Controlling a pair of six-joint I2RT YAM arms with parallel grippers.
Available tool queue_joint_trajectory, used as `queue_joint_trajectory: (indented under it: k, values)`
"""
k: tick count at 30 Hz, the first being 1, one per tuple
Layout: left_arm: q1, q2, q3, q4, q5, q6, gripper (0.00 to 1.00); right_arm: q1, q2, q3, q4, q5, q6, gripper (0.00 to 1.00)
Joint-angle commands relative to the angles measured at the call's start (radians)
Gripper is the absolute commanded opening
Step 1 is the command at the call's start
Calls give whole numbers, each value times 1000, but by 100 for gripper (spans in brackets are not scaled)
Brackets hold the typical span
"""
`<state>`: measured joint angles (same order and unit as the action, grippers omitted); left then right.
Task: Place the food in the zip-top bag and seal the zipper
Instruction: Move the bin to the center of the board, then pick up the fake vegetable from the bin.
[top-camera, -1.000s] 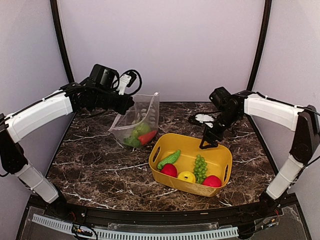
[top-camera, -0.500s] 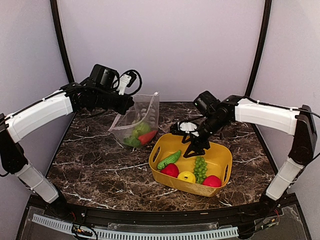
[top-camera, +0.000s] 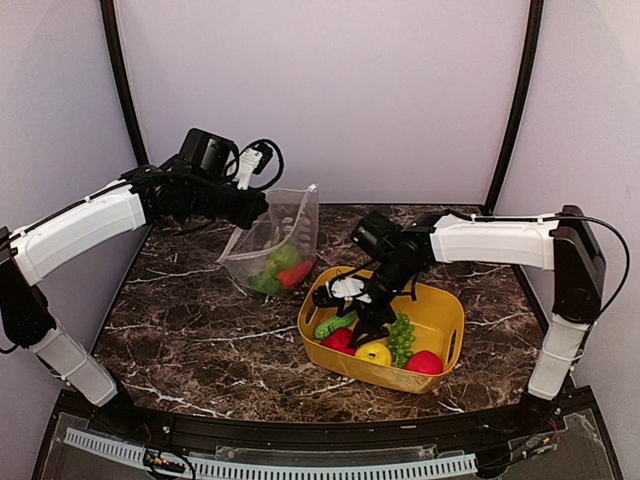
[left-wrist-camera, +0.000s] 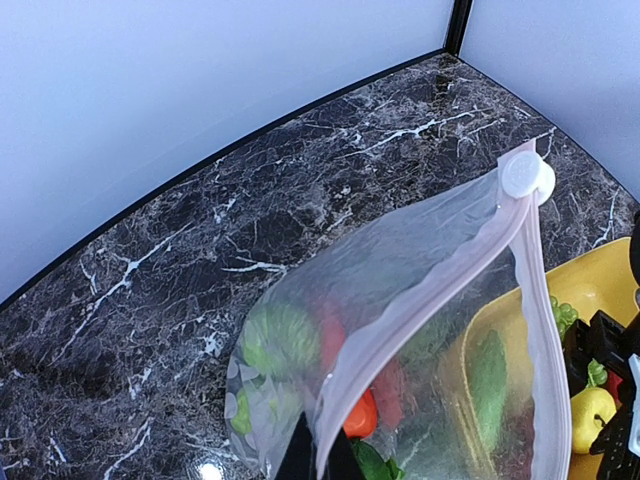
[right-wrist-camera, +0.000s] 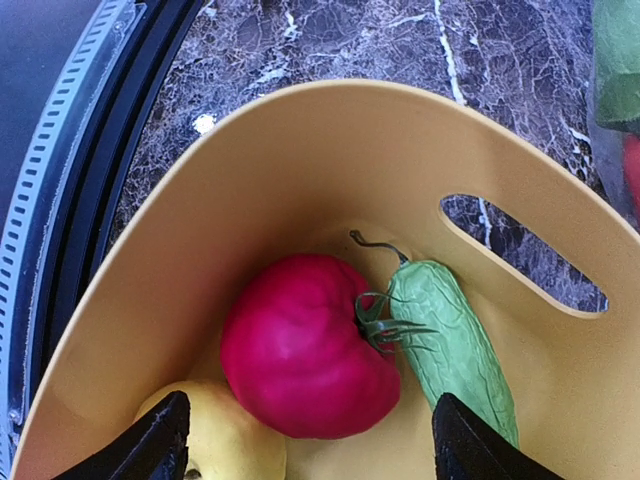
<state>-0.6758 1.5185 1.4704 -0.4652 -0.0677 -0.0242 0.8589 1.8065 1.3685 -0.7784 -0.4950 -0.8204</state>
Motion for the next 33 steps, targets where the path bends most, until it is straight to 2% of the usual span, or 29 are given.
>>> queue_joint_trajectory:
  k: [1,10,15,18,25,33]
  values:
    - [7,-7,-2,-4,9,-12,1,20,38,13,23,-29,-18,81]
    - [7,-8,-1,-7,9,-13,1,64,115,10,59,73,-14,78]
    - [7,-7,-1,-9,10,-14,1,65,84,5,78,93,8,66]
    - [7,-6,0,-9,12,-14,1,65,42,-9,78,122,11,51]
    - [7,-3,2,-9,20,-17,1,56,-84,-36,46,182,13,48]
    - [8,6,2,-9,25,-17,1,29,-97,232,-111,11,72,47]
